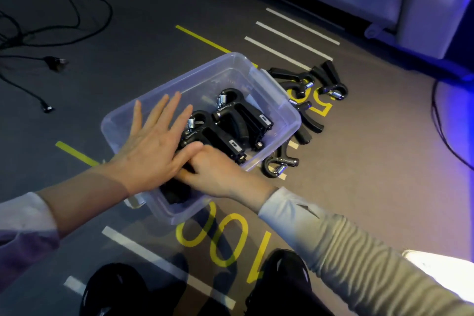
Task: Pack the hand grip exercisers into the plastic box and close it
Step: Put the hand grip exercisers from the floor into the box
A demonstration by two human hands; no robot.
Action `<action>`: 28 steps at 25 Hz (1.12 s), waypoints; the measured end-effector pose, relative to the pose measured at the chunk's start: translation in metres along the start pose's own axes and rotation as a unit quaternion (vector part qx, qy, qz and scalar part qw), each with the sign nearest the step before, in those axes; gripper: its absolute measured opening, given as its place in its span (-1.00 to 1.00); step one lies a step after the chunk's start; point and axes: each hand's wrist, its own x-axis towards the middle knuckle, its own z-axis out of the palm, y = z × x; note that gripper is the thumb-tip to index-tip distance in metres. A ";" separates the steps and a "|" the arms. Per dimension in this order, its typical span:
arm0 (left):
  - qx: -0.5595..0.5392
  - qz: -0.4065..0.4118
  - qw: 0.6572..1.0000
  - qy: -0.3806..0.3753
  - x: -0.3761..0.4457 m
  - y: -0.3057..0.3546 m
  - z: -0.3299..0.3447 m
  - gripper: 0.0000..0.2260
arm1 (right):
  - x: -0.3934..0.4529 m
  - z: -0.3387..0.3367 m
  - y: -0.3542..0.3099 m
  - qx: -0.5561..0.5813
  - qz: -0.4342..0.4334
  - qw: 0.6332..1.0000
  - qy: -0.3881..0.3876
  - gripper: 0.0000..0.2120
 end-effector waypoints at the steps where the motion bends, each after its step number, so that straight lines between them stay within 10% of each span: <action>1: -0.016 0.008 1.000 0.024 0.007 0.012 -0.004 -0.22 | -0.005 -0.003 0.009 -0.012 -0.001 0.995 0.096 -0.70; 4: -0.045 0.040 0.996 0.067 0.031 0.053 -0.009 -0.28 | -0.025 -0.022 0.045 -0.084 -0.039 0.952 0.290 -0.62; 10: -0.069 0.080 0.992 0.065 0.082 0.122 0.009 -0.22 | -0.062 -0.067 0.143 -0.082 0.133 0.898 0.412 -0.33; 19: -0.083 0.094 0.992 0.019 0.143 0.151 0.043 -0.29 | -0.069 -0.080 0.272 -0.031 0.271 0.889 0.367 -0.43; 28: -0.089 0.094 0.991 -0.017 0.154 0.159 0.047 -0.30 | -0.051 -0.069 0.311 -0.038 0.292 0.947 0.127 -0.57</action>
